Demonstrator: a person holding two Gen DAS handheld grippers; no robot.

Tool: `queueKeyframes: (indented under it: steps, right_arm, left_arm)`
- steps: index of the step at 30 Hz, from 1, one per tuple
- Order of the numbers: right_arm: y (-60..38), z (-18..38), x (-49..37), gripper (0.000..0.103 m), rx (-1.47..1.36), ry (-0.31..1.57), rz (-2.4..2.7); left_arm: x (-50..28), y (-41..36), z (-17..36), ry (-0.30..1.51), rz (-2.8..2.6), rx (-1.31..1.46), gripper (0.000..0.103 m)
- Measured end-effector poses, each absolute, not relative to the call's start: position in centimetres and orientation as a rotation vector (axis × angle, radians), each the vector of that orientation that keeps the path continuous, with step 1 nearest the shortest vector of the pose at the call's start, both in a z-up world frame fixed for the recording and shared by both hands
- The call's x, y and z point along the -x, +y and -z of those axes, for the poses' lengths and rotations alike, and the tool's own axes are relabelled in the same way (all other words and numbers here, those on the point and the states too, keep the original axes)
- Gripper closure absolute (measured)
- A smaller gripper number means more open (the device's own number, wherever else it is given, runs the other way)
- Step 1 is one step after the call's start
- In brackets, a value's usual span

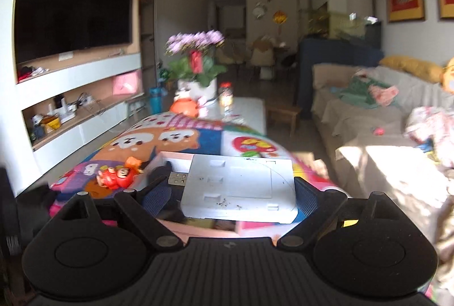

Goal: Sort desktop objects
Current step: 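Carry the white box over the pink box and release it inside with the right tool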

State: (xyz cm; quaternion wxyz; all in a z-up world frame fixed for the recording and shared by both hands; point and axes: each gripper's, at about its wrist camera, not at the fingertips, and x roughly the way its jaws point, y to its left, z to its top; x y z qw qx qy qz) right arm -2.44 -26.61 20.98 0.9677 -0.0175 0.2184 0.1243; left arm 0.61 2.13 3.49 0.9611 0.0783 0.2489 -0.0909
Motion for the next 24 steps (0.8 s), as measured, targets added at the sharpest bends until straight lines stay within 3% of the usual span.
queueKeyframes:
  steps: [10,14,18,24]
  right_arm:
    - [-16.8,-18.1,-13.1,0.012,0.117,0.578,-0.205]
    - [-15.9,-14.6,-17.9,0.011,0.074,0.743,-0.219]
    - [-18.2,-14.1,-17.3,0.010,-0.079,0.772,-0.258]
    - [-20.7,-16.0,-12.9,0.005,-0.056,0.670,-0.270]
  left_arm:
    - [-1.1,5.6,-2.1,0.512,0.150,0.018,0.001]
    - [-1.0,6.2,-2.0,0.514,0.158,0.055,0.000]
    - [-0.8,6.2,-1.9,0.516,0.165,0.062,0.000]
    - [-1.1,5.9,-1.8,0.532,0.160,0.053,0.000]
